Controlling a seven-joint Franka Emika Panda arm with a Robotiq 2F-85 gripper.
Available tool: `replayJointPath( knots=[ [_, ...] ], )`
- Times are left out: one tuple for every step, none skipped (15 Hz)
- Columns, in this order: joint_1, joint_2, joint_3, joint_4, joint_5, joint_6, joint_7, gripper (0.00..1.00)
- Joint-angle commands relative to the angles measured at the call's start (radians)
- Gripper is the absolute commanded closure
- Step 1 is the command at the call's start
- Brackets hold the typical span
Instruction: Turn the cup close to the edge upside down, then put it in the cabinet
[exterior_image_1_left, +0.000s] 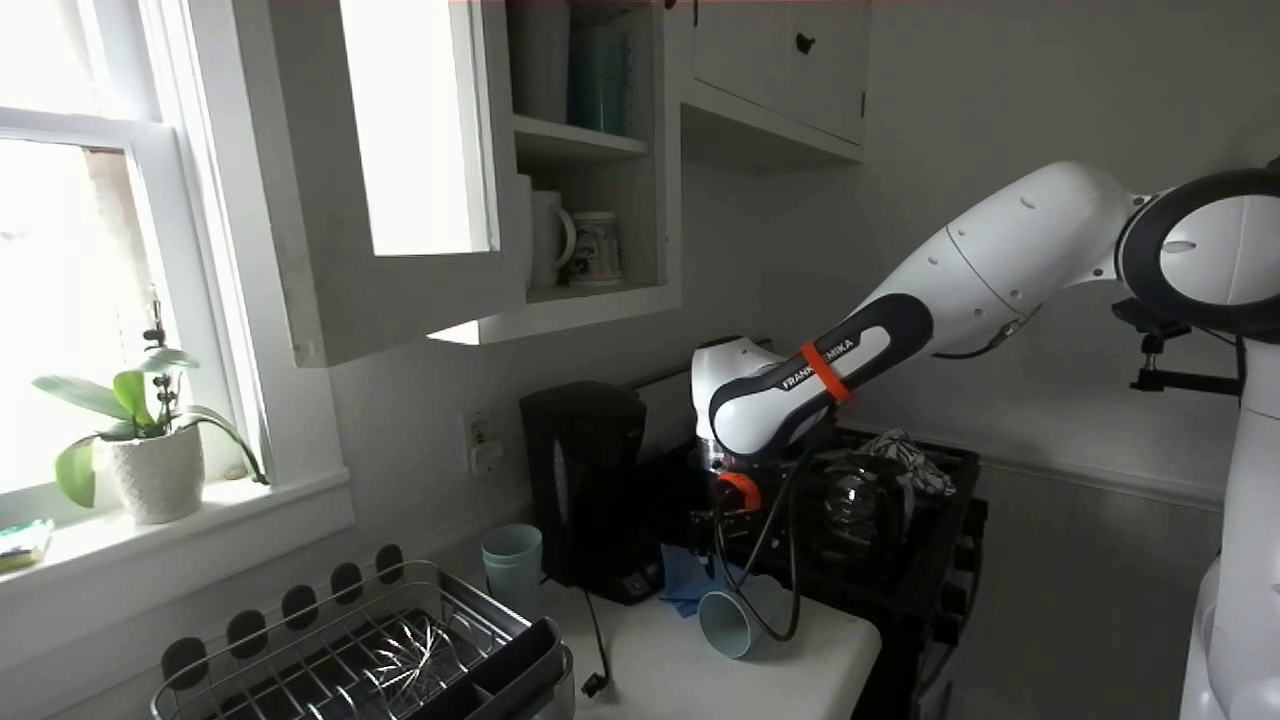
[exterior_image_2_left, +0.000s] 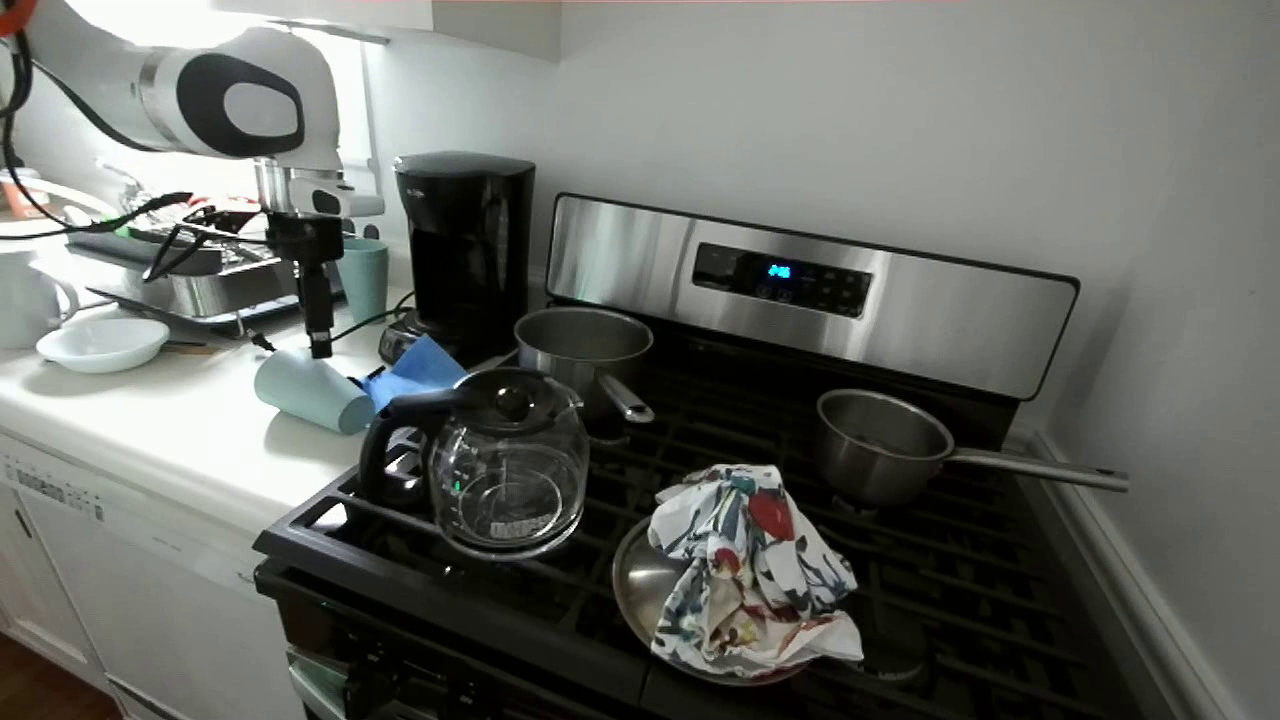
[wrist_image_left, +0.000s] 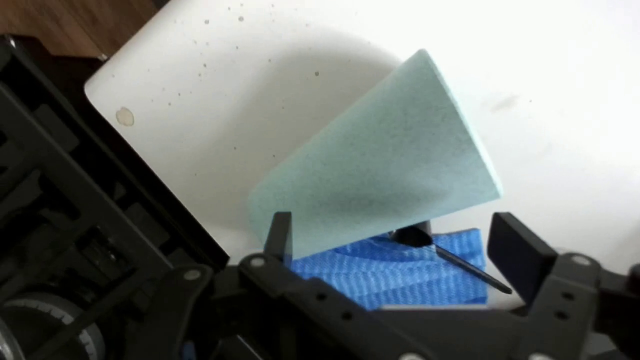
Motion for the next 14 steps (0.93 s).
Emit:
replayJointPath(
  knots=[
    [-0.029, -0.041, -0.022, -0.087, 0.09, 0.055, 0.068, 0.0],
    [-0.038, -0.043, -0.029, -0.101, 0.111, 0.071, 0.075, 0.0],
    [-0.045, -0.047, -0.035, -0.117, 0.125, 0.091, 0.086, 0.0],
    [-0.052, -0.051, -0.041, -0.131, 0.141, 0.113, 0.089, 0.0],
    [-0.059, -0.053, -0.047, -0.144, 0.154, 0.141, 0.094, 0.0],
    [-0.064, -0.055, -0.051, -0.154, 0.167, 0.163, 0.097, 0.0],
    [-0.068, -0.054, -0.053, -0.164, 0.184, 0.196, 0.099, 0.0],
    [-0.07, -0.052, -0.055, -0.172, 0.201, 0.217, 0.099, 0.0],
    [-0.072, -0.047, -0.055, -0.174, 0.226, 0.231, 0.09, 0.0],
    [-0.073, -0.042, -0.055, -0.176, 0.254, 0.241, 0.077, 0.0],
    [-0.072, -0.039, -0.054, -0.179, 0.274, 0.245, 0.074, 0.0],
    [-0.073, -0.035, -0.054, -0.177, 0.29, 0.24, 0.074, 0.0],
    [-0.073, -0.032, -0.054, -0.178, 0.308, 0.236, 0.072, 0.0],
    [-0.073, -0.029, -0.055, -0.177, 0.321, 0.233, 0.072, 0.0]
  ],
)
